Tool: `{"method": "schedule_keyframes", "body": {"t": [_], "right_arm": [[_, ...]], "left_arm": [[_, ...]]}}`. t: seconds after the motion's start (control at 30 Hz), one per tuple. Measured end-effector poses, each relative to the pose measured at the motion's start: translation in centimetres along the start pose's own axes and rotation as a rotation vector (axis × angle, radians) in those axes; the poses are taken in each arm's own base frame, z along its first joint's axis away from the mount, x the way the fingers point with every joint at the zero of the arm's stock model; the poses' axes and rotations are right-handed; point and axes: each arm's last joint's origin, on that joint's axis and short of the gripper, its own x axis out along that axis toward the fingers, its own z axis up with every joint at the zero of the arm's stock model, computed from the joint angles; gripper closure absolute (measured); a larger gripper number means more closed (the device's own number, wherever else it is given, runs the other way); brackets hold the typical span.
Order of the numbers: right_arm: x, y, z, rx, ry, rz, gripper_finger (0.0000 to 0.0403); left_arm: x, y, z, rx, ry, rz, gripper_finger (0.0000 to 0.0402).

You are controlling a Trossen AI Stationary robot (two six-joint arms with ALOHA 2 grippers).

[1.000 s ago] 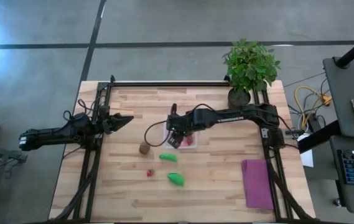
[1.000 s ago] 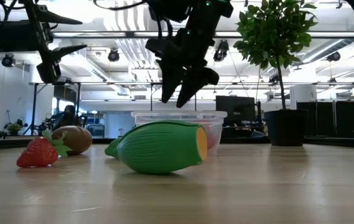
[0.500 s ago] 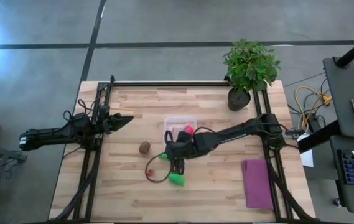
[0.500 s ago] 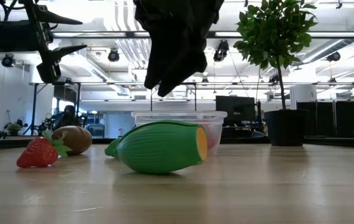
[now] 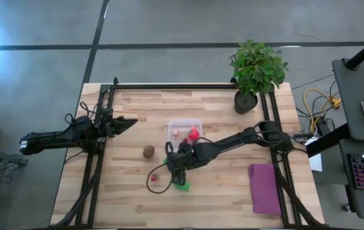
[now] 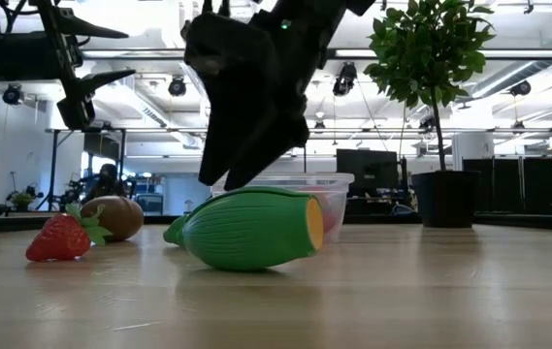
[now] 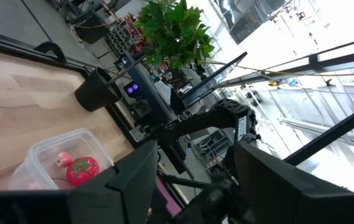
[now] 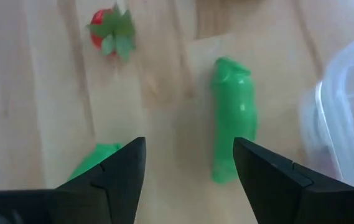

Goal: Pick and placing Produce into tupperware
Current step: Adjust the transparent bin on the table

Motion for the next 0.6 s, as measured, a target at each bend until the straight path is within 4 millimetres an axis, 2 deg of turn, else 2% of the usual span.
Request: {"method": "schedule_keyframes", "body": {"t": [0.37, 0.6], "right_arm": [[0.3, -1.3, 0.7, 0.038, -0.055, -0.051, 0.017], [1.4, -2.2, -0.3, 0.06, -0.033, -0.069, 0.017]], "left_arm": [[0.0, 0.0, 0.0, 0.0, 0.001, 0.0, 0.0201], [0.0, 0.0, 0.0, 0.0, 0.001, 0.0, 0.0201]]}}
